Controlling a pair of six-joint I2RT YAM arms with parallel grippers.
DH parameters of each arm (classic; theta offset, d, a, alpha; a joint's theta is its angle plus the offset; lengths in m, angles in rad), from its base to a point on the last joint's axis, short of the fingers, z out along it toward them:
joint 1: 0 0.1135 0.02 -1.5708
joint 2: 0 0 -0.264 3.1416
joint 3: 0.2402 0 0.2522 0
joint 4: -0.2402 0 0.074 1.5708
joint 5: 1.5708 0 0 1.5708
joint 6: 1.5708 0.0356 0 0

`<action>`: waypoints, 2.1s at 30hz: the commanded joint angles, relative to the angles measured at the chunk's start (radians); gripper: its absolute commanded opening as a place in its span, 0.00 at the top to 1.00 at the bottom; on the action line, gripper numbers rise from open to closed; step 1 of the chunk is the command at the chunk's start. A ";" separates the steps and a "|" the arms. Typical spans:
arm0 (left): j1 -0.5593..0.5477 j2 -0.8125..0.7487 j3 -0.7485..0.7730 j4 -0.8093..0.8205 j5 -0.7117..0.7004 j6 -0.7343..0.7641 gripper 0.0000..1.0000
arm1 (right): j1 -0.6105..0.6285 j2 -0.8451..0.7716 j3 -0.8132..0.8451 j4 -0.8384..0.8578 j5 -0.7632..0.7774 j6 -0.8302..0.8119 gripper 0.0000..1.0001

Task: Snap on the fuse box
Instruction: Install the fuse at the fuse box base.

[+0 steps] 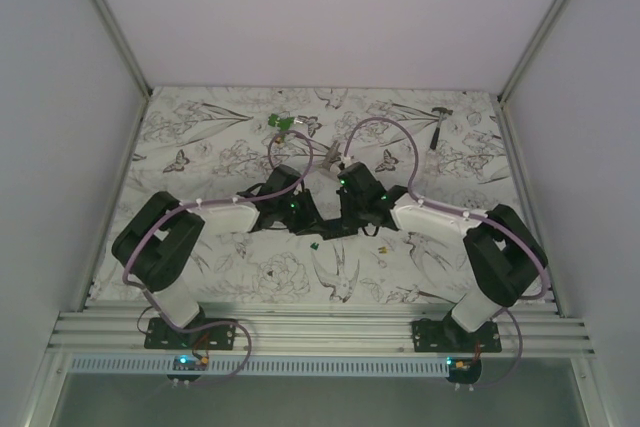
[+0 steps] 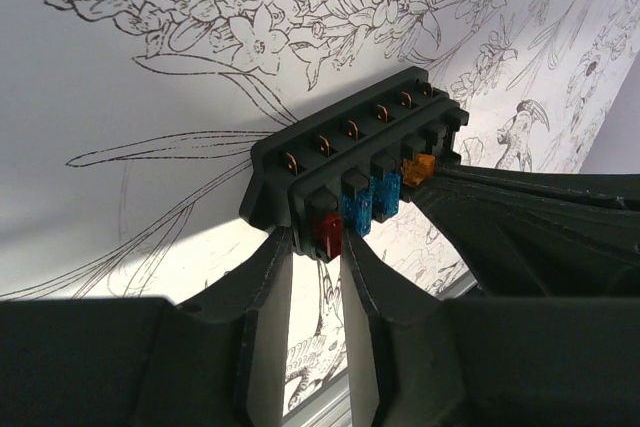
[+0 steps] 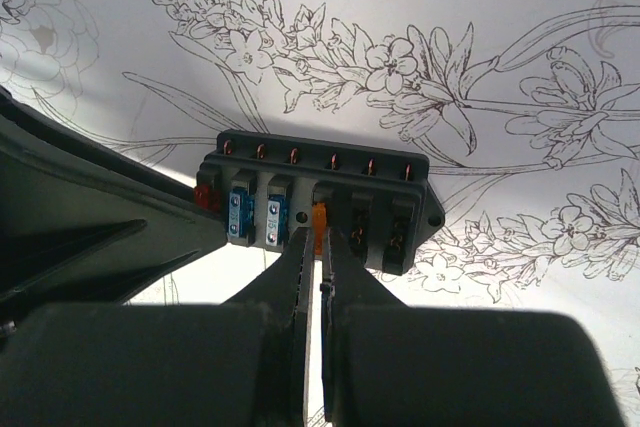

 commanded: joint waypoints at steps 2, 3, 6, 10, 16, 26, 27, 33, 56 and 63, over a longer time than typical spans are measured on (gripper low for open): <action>-0.005 -0.028 -0.037 -0.109 -0.021 0.018 0.74 | -0.003 0.124 -0.040 -0.225 0.154 -0.022 1.00; -0.005 -0.025 -0.035 -0.110 -0.023 0.019 0.74 | 0.001 0.136 -0.037 -0.239 0.159 -0.024 1.00; -0.005 -0.016 -0.024 -0.109 -0.023 0.020 0.74 | 0.019 0.166 -0.019 -0.278 0.191 -0.029 1.00; -0.005 -0.003 -0.016 -0.108 -0.033 0.018 0.74 | 0.046 0.195 0.015 -0.294 0.191 -0.040 1.00; -0.005 0.011 -0.005 -0.108 -0.040 0.020 0.74 | 0.047 0.279 0.035 -0.331 0.233 -0.034 1.00; -0.002 -0.003 -0.011 -0.108 -0.043 0.029 0.73 | 0.131 0.152 0.111 -0.279 0.191 -0.092 1.00; -0.002 -0.005 -0.008 -0.108 -0.042 0.033 0.72 | 0.129 0.122 0.119 -0.267 0.180 -0.093 0.97; 0.001 -0.023 0.010 -0.108 -0.032 0.046 0.67 | 0.126 0.039 0.203 -0.265 0.172 -0.120 0.80; 0.001 -0.048 0.063 -0.129 0.022 0.071 0.45 | 0.048 0.062 0.217 -0.254 0.014 -0.004 0.83; 0.000 0.000 0.088 -0.133 0.044 0.079 0.49 | 0.039 0.083 0.200 -0.247 0.002 0.010 0.88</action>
